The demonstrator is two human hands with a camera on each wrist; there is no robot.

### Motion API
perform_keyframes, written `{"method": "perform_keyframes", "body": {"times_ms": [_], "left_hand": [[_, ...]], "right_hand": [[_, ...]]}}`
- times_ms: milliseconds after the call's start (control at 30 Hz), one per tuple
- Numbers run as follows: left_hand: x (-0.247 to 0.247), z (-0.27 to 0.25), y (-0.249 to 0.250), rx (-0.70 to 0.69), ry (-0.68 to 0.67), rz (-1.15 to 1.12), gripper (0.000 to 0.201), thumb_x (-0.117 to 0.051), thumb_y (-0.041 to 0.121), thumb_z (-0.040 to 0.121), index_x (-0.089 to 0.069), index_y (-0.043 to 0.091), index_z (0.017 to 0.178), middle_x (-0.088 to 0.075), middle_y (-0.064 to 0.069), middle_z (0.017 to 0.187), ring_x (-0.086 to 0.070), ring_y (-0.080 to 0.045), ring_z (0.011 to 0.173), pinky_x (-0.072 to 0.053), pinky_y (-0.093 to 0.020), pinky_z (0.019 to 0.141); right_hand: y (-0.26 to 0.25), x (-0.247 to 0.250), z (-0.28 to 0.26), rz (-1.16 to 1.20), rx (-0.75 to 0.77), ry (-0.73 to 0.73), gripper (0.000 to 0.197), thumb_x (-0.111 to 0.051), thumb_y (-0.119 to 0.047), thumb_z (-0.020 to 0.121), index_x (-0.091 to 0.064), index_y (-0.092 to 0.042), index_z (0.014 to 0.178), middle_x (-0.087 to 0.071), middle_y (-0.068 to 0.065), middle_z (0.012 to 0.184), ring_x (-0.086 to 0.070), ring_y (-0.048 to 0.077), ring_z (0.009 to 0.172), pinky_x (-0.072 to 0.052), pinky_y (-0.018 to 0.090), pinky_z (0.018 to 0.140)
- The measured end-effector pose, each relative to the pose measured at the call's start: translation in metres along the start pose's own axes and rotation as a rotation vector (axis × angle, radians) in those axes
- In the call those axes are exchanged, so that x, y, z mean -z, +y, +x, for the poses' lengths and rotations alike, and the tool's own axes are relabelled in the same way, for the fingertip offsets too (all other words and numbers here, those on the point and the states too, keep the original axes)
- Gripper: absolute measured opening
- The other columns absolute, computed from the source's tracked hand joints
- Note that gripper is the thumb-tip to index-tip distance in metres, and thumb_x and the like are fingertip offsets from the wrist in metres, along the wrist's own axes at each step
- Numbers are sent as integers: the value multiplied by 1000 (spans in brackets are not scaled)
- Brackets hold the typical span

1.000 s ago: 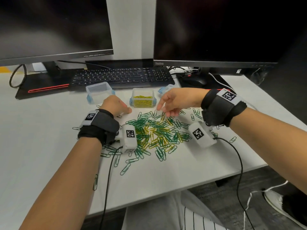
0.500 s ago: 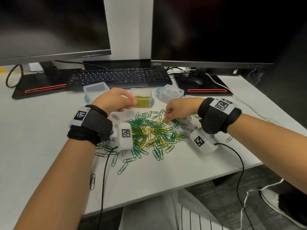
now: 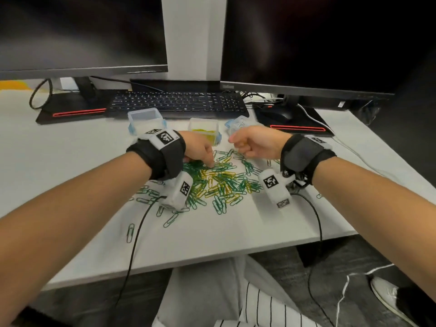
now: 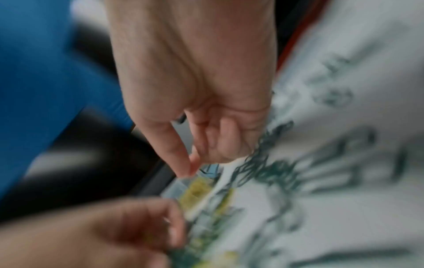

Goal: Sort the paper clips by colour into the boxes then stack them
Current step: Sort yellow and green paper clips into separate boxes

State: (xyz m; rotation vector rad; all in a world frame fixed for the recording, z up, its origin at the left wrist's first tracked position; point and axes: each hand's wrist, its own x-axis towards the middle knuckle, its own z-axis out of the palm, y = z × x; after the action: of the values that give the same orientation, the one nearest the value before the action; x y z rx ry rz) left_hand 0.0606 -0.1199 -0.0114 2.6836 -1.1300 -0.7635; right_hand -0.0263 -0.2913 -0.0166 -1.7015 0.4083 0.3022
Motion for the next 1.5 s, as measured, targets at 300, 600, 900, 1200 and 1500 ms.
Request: {"method": "perform_keyframes", "body": {"times_ms": [300,600,900,1200,1500], "left_hand": [[10,-12,-1,-23,122,186,30,-74,27,81,-67,13,107,-58,-3,109,-52,-20,98,-36,-24,73],[-8,17,31,-153,106,183,18,-77,22,77,-67,21,91,-53,12,75,-49,-12,77,-37,-24,66],[-9,9,35,-249,126,309,11,-67,19,82,-59,20,90,-51,7,76,-49,-15,72,-39,-26,67],[-1,17,31,-293,39,380,11,-73,24,79,-65,25,86,-51,9,71,-45,-7,63,-37,-26,63],[16,34,37,-175,-115,344,13,-54,28,90,-55,20,81,-55,1,79,-48,-18,74,-40,-30,71]], "right_hand": [[1,-15,1,-1140,181,130,17,-67,-26,87,-72,-14,97,-68,-1,95,-56,11,82,-40,16,61],[-16,-24,-2,-1375,85,41,18,-65,-29,86,-65,-16,98,-58,1,81,-51,15,63,-38,20,52],[-9,-8,-1,-1060,34,9,26,-53,-32,92,-60,-9,85,-52,4,66,-47,18,60,-43,26,60],[-35,14,2,-15,83,-18,32,-40,-7,95,-34,-17,66,-34,-1,60,-28,7,45,-20,18,40],[-79,-1,24,-448,157,65,23,-41,-10,95,-47,-12,73,-36,2,63,-28,11,50,-21,21,45]]}}
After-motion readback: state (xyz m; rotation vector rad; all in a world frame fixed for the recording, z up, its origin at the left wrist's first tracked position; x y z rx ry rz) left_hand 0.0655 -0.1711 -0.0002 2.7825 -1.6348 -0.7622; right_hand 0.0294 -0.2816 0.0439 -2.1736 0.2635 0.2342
